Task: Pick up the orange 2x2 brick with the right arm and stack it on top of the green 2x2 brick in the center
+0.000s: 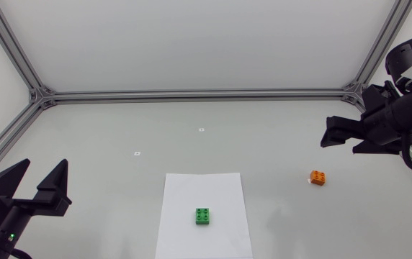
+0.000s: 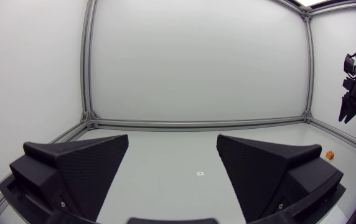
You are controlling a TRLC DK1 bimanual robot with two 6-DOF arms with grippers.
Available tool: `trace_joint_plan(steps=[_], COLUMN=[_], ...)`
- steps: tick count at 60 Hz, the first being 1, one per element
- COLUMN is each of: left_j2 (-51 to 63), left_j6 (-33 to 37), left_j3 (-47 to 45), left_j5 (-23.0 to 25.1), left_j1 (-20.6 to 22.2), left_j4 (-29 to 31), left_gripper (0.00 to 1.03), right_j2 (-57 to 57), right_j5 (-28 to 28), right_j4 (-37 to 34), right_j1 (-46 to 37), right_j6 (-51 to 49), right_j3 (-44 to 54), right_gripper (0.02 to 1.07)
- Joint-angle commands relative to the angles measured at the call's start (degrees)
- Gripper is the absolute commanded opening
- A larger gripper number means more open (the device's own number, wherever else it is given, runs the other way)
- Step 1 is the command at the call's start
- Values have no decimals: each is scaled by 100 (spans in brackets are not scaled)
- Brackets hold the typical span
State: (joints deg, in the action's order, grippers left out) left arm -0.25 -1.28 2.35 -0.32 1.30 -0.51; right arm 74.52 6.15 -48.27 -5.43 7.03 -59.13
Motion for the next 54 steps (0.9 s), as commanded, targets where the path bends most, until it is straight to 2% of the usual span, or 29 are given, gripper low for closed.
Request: trace_joint_plan(steps=[1, 18, 30, 54], left_j2=[-45, -45, -45, -45], left_j6=[75, 75, 75, 75], left_j3=[-235, -235, -235, -235], left_j5=[23, 23, 23, 23], left_j1=[-16, -16, -16, -16], left_j4=[87, 78, 87, 87], left_gripper=[99, 99, 99, 99], right_j2=[291, 1012, 1495, 2444], right_j5=[-44, -431, -817, -800], right_j4=[-209, -341, -77, 380], right_j1=[-37, 192, 262, 60], right_j6=[273, 563, 607, 704], right_j3=[-177, -230, -151, -186], right_gripper=[102, 102, 102, 102])
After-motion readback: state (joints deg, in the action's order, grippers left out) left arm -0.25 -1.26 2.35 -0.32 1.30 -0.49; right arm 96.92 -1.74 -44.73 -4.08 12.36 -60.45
